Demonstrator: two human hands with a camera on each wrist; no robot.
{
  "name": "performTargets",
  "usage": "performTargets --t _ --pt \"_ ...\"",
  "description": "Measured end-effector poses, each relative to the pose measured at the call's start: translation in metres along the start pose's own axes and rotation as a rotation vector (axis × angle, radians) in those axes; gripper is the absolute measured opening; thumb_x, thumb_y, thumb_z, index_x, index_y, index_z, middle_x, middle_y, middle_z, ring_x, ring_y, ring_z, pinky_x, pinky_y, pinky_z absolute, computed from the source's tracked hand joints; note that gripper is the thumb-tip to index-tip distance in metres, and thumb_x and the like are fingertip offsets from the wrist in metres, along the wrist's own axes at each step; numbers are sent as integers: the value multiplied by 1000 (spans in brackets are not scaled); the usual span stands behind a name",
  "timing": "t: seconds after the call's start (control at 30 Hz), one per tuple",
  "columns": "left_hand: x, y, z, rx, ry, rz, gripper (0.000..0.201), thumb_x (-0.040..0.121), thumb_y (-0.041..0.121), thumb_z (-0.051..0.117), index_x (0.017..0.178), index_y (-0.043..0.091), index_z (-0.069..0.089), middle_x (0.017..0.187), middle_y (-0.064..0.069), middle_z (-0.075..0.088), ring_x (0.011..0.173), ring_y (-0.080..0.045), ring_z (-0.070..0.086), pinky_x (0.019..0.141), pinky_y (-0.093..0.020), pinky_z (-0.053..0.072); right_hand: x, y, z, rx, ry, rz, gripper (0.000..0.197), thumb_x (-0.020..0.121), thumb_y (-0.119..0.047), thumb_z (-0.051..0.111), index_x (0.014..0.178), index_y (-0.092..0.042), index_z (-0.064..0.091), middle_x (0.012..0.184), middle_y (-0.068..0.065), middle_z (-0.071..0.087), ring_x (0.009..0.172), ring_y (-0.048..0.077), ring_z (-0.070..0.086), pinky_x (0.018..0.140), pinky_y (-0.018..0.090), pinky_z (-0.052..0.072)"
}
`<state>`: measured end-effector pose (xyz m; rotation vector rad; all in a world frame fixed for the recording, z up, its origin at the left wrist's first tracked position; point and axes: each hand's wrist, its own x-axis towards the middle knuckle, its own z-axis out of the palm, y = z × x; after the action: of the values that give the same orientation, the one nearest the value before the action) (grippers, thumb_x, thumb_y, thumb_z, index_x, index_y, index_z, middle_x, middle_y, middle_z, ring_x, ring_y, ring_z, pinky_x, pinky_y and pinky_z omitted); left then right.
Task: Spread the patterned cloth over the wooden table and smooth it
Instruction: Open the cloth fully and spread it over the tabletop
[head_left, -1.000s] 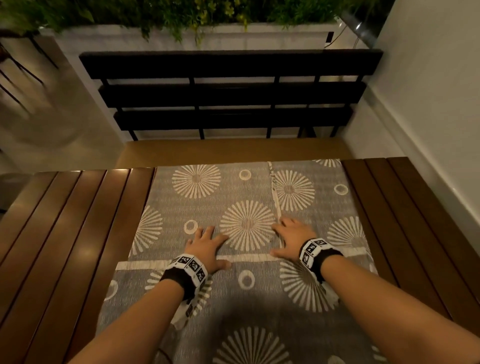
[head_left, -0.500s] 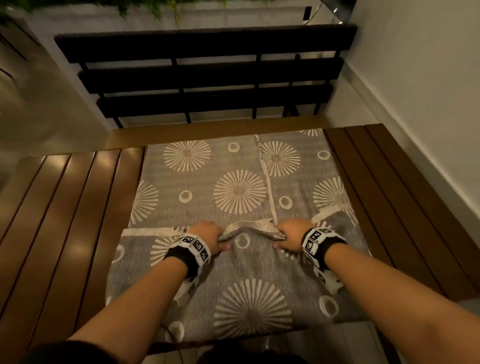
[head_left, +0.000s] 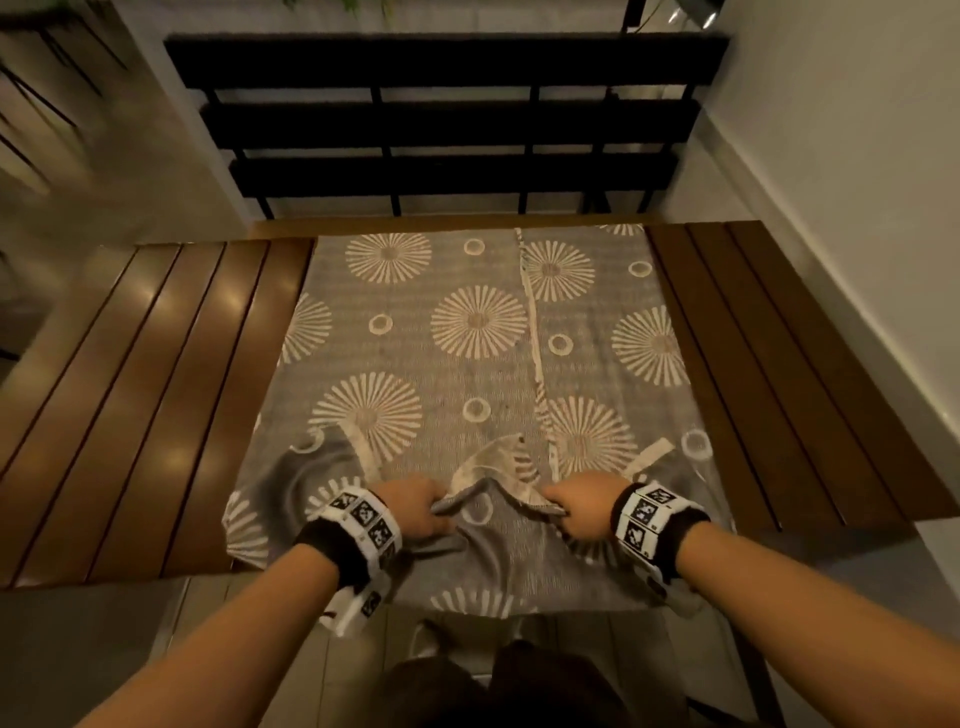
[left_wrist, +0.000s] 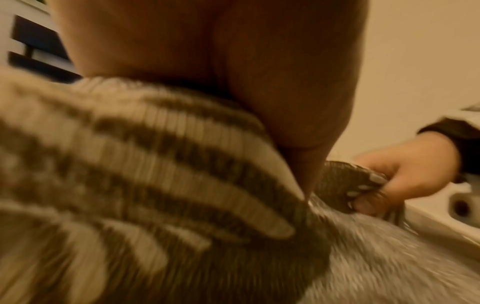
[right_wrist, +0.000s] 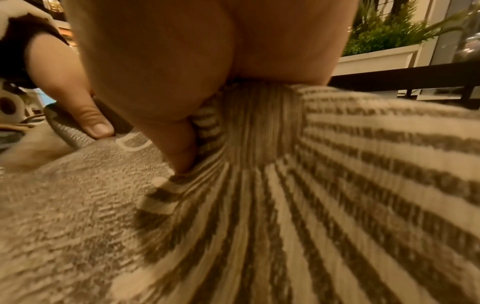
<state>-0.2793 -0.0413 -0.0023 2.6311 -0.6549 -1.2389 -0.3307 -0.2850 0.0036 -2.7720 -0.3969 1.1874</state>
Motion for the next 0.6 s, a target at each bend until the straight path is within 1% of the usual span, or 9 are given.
performTargets --t 0.07,0.13,0.23,0.27,0.3,0.37,0.47,0.53,0.6 --pt "-13 5 25 85 17 40 25 90 40 53 91 16 61 95 -10 67 92 -28 62 74 -31 44 -12 -10 23 -18 19 -8 38 89 -23 49 126 -17 46 106 17 64 96 34 61 80 38 49" --pt "-23 10 50 178 7 101 30 90 40 52 94 11 61 100 -14 66 94 -31 62 74 -32 43 -23 -20 42 -32 9 -41 47 89 -28 50 134 -16 40 104 18 64 94 34 62 74 36 46" --pt "-33 13 84 96 -233 186 48 81 55 61 106 14 63 101 -8 68 95 -26 63 79 -32 46 -36 -33 70 -10 -123 -97 43 82 -46 59 116 -20 57 105 10 67 95 30 63 82 35 49" --pt "-36 13 88 -10 -302 216 53 77 62 62 108 19 63 99 -2 68 92 -20 63 81 -31 47 -39 -36 76 23 -179 -79 40 79 -52 61 106 -24 63 100 6 69 89 26 64 82 35 51" --pt "-38 13 89 -99 -297 245 54 75 66 60 108 23 64 95 3 68 89 -16 62 81 -30 47 -40 -39 80 87 -198 -67 35 77 -56 61 92 -24 65 89 2 68 79 21 62 78 34 52" --pt "-36 12 79 -176 -94 255 52 78 66 55 108 24 65 95 3 70 87 -15 64 81 -30 49 -37 -39 79 194 -119 -60 34 81 -53 58 72 -20 61 71 3 63 61 15 54 66 34 48" --pt "-25 0 54 -195 286 216 31 89 41 57 107 18 66 99 -1 69 89 -16 64 82 -31 51 -26 -36 60 181 99 -69 28 88 -36 53 83 -11 63 74 8 62 65 20 54 59 30 43" --pt "-18 -14 44 -86 382 168 29 89 36 58 111 17 63 108 -3 64 99 -18 60 87 -31 49 -15 -35 48 150 236 -97 25 90 -32 49 87 -11 62 78 6 63 69 23 57 63 32 47" --pt "-13 -29 45 73 377 104 36 86 41 59 115 20 58 116 -4 56 109 -22 52 94 -34 44 -3 -35 41 102 370 -118 23 90 -31 48 91 -12 62 87 5 64 77 22 58 71 36 51"
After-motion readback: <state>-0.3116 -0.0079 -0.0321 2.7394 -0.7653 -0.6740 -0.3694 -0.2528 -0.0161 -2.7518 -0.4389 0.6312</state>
